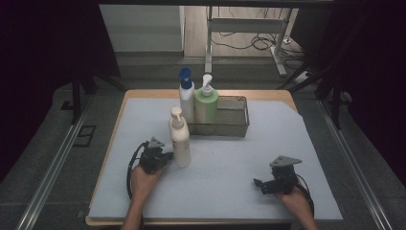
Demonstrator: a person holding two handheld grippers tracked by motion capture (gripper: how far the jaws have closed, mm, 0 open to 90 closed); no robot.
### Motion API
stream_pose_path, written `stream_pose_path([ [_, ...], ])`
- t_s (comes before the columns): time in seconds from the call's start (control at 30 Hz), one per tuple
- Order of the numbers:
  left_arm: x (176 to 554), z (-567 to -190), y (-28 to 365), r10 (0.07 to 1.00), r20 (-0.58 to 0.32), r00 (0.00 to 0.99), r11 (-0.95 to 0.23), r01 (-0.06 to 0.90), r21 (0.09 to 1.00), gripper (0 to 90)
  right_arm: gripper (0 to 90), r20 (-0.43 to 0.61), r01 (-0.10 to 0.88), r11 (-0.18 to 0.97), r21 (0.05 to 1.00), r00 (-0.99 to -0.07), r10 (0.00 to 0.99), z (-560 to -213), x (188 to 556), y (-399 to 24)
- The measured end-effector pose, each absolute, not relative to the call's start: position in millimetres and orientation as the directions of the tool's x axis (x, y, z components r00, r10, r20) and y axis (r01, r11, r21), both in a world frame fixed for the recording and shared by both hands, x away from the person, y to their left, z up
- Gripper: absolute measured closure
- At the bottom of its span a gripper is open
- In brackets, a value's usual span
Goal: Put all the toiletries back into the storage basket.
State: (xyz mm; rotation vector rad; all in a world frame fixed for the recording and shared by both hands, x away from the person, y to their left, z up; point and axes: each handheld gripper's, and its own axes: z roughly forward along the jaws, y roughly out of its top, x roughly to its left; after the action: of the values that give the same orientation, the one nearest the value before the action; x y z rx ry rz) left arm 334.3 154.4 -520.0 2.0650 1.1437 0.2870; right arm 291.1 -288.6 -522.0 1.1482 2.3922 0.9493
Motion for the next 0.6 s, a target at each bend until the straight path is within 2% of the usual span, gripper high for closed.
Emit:
stream_pose_path([
  [0.6,325.3,-519.6,120.1,0.755,-0.157,0.637,-0.37,0.611,0.699,89.6,0.0,-0.001,0.567,0.455,0.687,-0.625,0.781,-522.0,291.1,-288.7],
])
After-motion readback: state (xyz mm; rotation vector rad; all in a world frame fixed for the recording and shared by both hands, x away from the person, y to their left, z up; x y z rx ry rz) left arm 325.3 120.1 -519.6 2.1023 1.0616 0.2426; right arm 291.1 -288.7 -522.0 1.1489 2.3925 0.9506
